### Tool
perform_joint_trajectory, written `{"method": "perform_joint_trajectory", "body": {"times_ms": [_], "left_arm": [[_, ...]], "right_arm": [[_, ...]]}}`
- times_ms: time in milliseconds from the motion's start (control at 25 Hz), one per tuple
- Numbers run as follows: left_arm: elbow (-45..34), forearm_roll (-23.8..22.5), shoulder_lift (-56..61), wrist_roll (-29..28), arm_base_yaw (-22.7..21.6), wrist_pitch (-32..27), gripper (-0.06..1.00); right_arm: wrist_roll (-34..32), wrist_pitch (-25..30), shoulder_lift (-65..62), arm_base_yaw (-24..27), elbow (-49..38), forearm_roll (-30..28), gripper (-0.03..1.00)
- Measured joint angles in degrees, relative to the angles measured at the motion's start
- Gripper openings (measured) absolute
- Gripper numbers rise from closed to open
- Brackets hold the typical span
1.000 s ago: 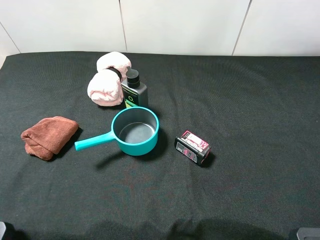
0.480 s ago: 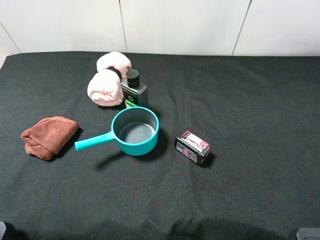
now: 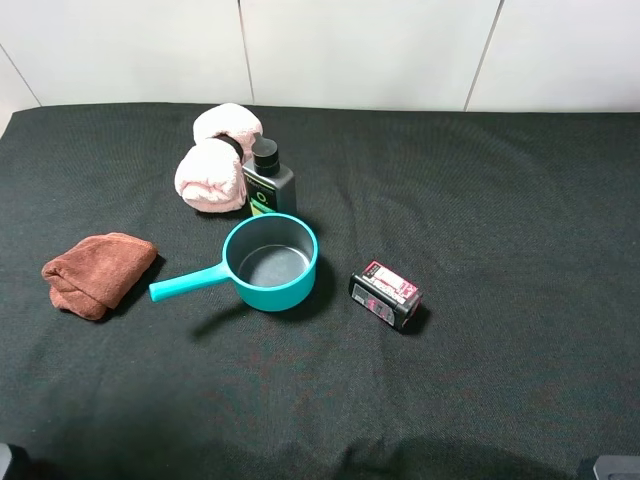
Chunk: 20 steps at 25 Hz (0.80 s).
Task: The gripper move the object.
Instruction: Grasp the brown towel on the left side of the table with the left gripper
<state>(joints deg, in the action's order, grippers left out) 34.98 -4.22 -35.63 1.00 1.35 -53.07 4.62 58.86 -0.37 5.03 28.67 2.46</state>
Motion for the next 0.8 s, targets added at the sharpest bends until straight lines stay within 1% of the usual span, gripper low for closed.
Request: {"method": "perform_joint_trajectory", "body": {"times_ms": [480, 800], "left_arm": [[4.67, 0.00, -18.99, 0.00, 0.00, 0.90, 0.77], [5.20, 0.00, -29.24, 0.05, 0.00, 5.61, 0.77]], "right_arm": [[0.00, 0.00, 0.00, 0.00, 0.00, 0.00, 0.69], [0.00, 0.00, 0.00, 0.00, 0.00, 0.00, 0.69]]}}
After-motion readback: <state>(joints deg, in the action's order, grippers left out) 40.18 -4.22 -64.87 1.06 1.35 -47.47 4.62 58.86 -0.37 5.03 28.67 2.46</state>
